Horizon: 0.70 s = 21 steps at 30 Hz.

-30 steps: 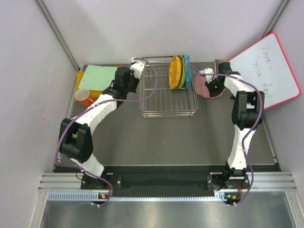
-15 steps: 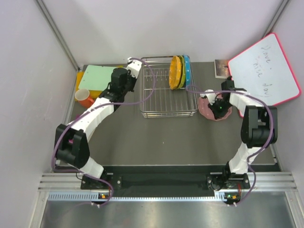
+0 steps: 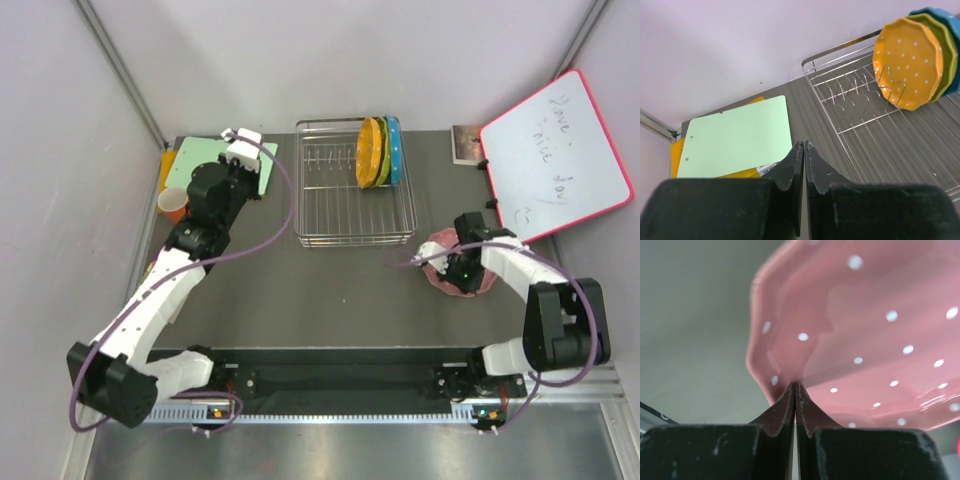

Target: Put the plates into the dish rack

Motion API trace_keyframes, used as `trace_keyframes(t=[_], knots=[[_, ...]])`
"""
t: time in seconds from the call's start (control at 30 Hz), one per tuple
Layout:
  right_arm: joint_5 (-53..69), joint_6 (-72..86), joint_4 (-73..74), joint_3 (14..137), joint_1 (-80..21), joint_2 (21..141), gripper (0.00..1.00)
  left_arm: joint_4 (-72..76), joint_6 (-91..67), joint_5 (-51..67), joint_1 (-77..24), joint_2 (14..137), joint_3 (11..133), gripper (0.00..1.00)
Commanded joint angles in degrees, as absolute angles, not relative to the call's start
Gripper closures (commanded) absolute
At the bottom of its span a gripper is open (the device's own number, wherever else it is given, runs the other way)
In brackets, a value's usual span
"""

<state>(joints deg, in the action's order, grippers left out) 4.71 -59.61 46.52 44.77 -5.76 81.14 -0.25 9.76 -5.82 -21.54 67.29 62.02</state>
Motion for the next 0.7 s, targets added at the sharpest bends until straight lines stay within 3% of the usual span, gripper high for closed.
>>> trace_keyframes(t=[0.0,0.17,0.47,0.57,0.67], knots=[[2.4,-63.0,48.3,38.9,-12.1,77.8,1.0,0.3,9.1,-4.7,-20.8,61.3,58.8,0.9],[3.3,-58.9,45.9,42.4,-19.4,82.7,1.0,-2.4,2.8,-0.4,-15.7,58.0,57.7,0.83],[6.1,-55.5,46.9,53.6,-34.5,91.7,1.0,-4.6,0.1,6.4,-7.8,54.1,57.7,0.38],[7.4,-54.8,47.5,57.3,-37.8,94.7,1.0,-6.7,-2.4,10.5,-4.3,52.5,58.6,0.14],[8.3,-54.5,47.7,59.5,-40.9,96.0,1.0,-8.5,-3.5,12.5,-1.1,50.3,59.3,0.13]])
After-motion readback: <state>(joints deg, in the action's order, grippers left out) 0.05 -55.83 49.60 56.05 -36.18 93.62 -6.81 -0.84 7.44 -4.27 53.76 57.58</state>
